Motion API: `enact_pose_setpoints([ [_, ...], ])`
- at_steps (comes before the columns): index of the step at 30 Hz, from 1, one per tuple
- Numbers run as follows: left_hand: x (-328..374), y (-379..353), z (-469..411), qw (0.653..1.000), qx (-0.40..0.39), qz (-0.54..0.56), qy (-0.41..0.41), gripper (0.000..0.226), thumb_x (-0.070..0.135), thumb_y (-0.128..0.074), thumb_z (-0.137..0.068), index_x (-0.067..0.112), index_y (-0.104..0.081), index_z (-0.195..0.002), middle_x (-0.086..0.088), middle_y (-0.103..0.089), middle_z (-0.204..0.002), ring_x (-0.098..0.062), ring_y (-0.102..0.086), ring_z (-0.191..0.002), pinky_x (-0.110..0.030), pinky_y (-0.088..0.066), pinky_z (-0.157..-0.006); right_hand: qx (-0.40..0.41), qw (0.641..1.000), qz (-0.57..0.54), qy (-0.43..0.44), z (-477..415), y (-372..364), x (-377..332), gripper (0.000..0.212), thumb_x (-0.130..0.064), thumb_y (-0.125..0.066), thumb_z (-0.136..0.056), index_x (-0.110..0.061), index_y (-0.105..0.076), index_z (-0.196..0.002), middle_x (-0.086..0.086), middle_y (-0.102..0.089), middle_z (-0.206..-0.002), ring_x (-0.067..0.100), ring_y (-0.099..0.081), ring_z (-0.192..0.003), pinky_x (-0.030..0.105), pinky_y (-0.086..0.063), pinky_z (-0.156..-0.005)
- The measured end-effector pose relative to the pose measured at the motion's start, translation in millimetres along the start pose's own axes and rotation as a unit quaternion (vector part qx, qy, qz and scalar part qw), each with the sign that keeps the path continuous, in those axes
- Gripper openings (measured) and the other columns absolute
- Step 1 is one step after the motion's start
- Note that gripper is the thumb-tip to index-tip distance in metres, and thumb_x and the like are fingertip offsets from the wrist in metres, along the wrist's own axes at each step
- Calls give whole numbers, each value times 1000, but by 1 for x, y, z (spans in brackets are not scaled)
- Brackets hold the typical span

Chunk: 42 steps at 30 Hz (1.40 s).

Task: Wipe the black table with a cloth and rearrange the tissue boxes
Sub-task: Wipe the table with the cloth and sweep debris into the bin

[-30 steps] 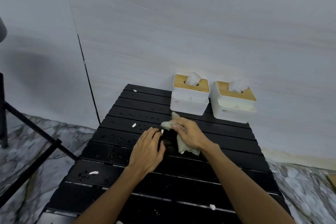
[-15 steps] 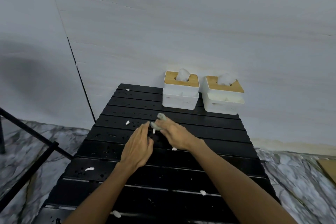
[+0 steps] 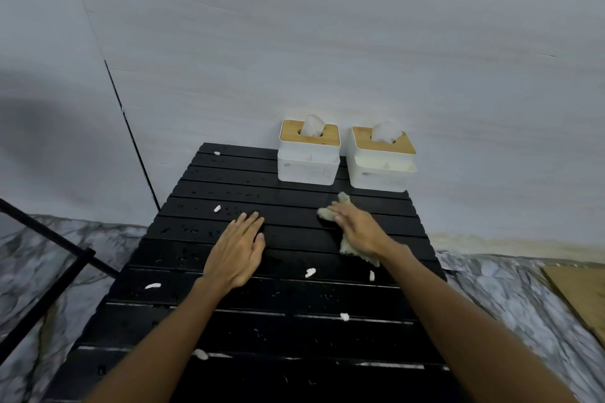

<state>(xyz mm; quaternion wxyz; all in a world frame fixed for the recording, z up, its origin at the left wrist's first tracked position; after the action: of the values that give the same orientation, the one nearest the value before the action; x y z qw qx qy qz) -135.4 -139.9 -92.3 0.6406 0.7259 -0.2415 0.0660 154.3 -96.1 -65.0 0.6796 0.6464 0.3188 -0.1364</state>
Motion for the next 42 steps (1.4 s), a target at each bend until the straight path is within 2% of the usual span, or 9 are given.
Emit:
enact_pose_setpoints([
  [3,2,2,3,1000,-1,-4,-3,79,55,-3,-90,16,-32,-152,2,-26,-161,-12,-13,-150,-29,-5,-123,-35,998,23,51,12,-20,-11,38,-32,-43,-107,-27,-51,-144,-5,-45,-157,21,-37,-148,49,-32,-121],
  [9,4,3,6,1000,-4,1,-6,79,54,-4,-89,13,-34,-151,0,-28,-160,-14,-16,-150,-30,-8,-123,-125,980,-5,152,55,-30,-41,37,-31,-45,-107,-20,-59,-140,-3,-57,-147,8,-49,-139,28,-39,-116],
  [13,2,1,7,1000,-7,1,-5,72,50,-11,-93,14,-34,-151,1,-27,-160,-14,-15,-150,-32,-10,-123,-9,991,-99,85,60,19,-34,27,-25,-51,-106,-38,-65,-125,-7,-62,-136,-15,-58,-114,16,-45,-100],
  [18,2,1,9,1000,-3,5,-8,69,48,-14,-95,13,-36,-150,0,-29,-160,-15,-17,-150,-33,-11,-123,77,997,-19,-24,73,69,23,30,-22,-50,-106,-25,-67,-130,-2,-62,-137,17,-59,-124,24,-41,-97],
  [27,3,-1,8,1000,1,-9,-14,55,37,-27,-102,12,-36,-150,-1,-28,-160,-16,-16,-150,-34,-11,-123,119,988,59,-82,118,9,31,39,-24,-45,-107,-15,-54,-144,5,-51,-151,23,-44,-143,34,-30,-120],
  [32,3,-1,8,1000,0,-9,-11,51,31,-35,-103,12,-36,-150,-2,-28,-160,-17,-16,-150,-34,-11,-123,65,996,46,-29,118,-27,-22,43,-27,-38,-109,-17,-46,-150,-1,-42,-158,16,-35,-148,23,-16,-120],
  [35,4,1,6,1000,6,-8,-9,50,32,-36,-103,12,-39,-149,-2,-32,-159,-17,-20,-149,-35,-15,-122,26,999,11,16,111,-40,-32,41,-27,-38,-109,-18,-50,-147,-3,-47,-155,12,-36,-147,33,-25,-125],
  [39,10,5,2,999,32,-9,-2,66,50,-22,-94,14,-47,-143,-3,-43,-152,-21,-31,-144,-38,-23,-118,130,990,-22,-57,98,-24,-15,38,-26,-35,-109,-12,-56,-138,5,-50,-152,21,-46,-141,45,-42,-114],
  [42,14,6,-10,999,33,-26,-5,77,56,-11,-88,17,-48,-143,-1,-46,-150,-20,-35,-142,-38,-22,-119,204,970,29,-127,80,-10,0,26,-21,-34,-107,-12,-58,-107,11,-54,-134,34,-56,-122,45,-55,-82],
])
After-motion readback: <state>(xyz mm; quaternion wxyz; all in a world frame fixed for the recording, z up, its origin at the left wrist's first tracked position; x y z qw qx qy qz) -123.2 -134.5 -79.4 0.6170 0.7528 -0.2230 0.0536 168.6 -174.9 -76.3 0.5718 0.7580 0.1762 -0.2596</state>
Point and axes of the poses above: each hand's wrist, its own z-axis away from the middle knuckle, its own y-axis out of the back of the hand, x = y × z, the point moved 2 cm from there along -z, towards the middle knuckle
